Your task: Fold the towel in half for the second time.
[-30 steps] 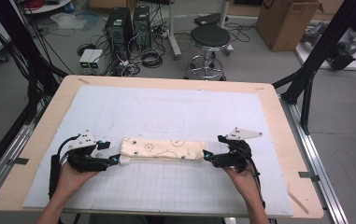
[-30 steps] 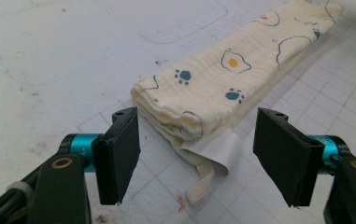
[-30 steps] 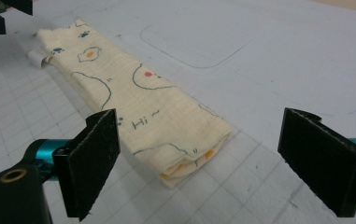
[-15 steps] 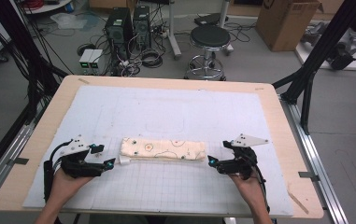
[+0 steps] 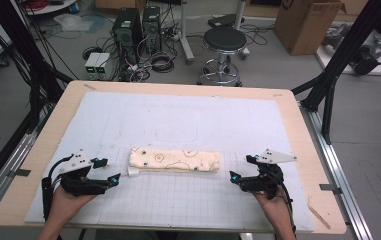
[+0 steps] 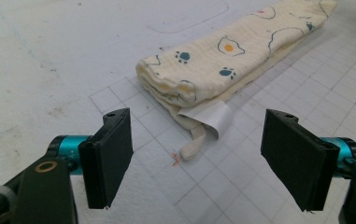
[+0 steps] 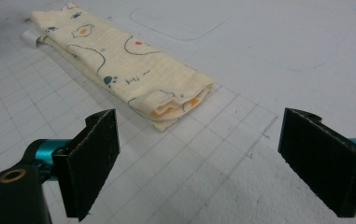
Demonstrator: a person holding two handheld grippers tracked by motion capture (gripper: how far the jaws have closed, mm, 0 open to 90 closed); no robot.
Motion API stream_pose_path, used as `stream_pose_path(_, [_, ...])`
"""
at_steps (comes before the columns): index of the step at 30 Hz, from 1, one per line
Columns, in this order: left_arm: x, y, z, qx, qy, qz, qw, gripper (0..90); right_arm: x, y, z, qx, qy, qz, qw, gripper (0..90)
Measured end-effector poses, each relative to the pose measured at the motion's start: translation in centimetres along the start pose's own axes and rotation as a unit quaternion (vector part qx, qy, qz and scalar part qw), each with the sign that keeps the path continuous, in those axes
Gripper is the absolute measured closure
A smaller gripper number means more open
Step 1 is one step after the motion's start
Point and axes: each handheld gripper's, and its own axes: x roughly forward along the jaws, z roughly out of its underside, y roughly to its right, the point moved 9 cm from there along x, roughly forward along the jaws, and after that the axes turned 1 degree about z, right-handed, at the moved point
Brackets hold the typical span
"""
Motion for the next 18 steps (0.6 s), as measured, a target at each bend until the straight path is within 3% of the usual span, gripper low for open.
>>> stream_pose_path(18, [-1.8,0.5,1.1,0.005,0.001,-0.013,0.9999,25.4,-2.3,0.2,1.4,0.005,0.007,0.017,0.9998,12.0])
